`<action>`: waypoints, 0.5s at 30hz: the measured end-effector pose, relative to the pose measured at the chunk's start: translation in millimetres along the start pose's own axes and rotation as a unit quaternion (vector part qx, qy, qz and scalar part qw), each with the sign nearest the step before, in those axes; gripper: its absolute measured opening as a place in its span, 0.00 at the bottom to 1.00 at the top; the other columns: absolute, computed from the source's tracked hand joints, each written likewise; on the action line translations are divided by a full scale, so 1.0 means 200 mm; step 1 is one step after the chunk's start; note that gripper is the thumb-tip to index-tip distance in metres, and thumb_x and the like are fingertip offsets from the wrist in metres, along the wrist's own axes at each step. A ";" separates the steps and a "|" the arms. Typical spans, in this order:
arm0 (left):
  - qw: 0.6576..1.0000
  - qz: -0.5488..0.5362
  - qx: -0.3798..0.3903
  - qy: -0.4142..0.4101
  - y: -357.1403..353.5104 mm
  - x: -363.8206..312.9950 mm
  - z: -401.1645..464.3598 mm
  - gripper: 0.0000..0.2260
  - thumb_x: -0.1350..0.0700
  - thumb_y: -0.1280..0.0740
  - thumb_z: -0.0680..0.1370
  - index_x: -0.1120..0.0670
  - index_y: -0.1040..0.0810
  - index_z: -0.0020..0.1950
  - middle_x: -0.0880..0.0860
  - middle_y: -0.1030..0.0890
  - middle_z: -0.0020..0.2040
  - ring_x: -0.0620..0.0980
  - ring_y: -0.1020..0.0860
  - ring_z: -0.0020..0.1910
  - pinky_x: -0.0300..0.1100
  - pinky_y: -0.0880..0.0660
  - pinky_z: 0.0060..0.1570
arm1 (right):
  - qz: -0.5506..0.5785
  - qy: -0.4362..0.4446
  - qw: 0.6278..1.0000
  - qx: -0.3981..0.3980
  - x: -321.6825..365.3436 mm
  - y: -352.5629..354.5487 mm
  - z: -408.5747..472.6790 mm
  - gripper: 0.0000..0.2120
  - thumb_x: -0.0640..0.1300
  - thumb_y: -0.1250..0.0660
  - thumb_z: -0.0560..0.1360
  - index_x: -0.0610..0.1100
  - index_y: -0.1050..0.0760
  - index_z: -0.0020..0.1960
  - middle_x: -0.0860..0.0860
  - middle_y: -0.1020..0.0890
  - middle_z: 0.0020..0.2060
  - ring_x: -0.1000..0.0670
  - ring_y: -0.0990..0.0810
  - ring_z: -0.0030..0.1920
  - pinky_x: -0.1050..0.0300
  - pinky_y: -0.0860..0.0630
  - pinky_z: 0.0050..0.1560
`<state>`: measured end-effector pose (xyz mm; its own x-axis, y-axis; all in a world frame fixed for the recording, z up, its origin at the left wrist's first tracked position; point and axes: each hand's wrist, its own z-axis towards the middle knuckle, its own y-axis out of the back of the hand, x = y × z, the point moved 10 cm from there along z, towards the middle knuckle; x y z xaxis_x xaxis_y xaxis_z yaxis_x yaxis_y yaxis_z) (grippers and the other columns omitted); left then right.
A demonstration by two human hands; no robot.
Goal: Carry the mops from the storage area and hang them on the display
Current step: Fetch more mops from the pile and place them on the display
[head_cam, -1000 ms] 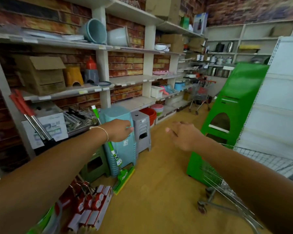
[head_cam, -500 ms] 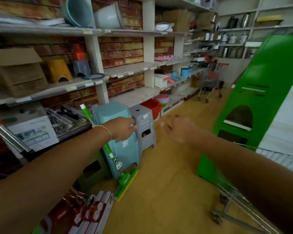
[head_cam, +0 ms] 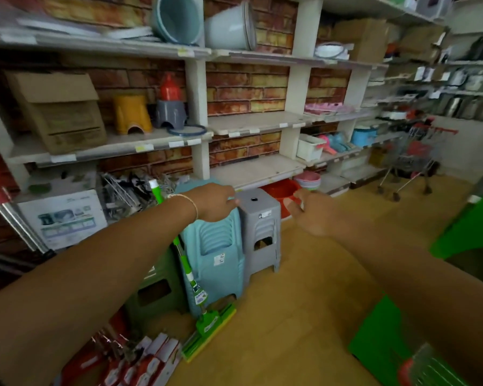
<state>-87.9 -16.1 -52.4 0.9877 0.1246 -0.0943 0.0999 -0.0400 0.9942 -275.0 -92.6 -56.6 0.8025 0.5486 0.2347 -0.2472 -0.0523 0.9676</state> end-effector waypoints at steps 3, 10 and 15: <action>1.000 -0.001 0.007 0.012 -0.03 0.10 0.15 0.23 0.43 0.49 0.83 0.53 0.35 0.73 0.57 0.30 0.71 0.57 0.30 0.67 0.45 0.34 0.59 | -0.002 0.014 1.000 0.006 0.02 -0.08 0.18 0.28 0.62 0.49 0.82 0.43 0.32 0.71 0.40 0.22 0.61 0.39 0.23 0.59 0.44 0.25 0.61; 1.000 -0.005 0.003 0.002 -0.06 0.35 0.60 0.21 0.43 0.49 0.83 0.54 0.32 0.70 0.57 0.27 0.67 0.57 0.28 0.63 0.46 0.32 0.58 | -0.011 0.025 1.000 0.012 0.09 -0.18 0.65 0.28 0.62 0.49 0.82 0.43 0.32 0.72 0.40 0.24 0.64 0.38 0.25 0.62 0.43 0.26 0.63; 1.000 -0.004 -0.007 -0.010 0.05 0.56 0.96 0.21 0.43 0.49 0.83 0.54 0.30 0.67 0.58 0.25 0.65 0.57 0.26 0.58 0.45 0.31 0.52 | -0.014 0.024 1.000 -0.003 0.16 -0.14 1.08 0.29 0.64 0.50 0.81 0.44 0.31 0.70 0.40 0.23 0.64 0.39 0.25 0.63 0.42 0.26 0.63</action>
<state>47.4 -193.3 -63.6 0.9892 0.1050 -0.1022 0.1053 -0.0249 0.9941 -123.8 -254.0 -56.2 0.7822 0.5893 0.2022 -0.2280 -0.0311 0.9732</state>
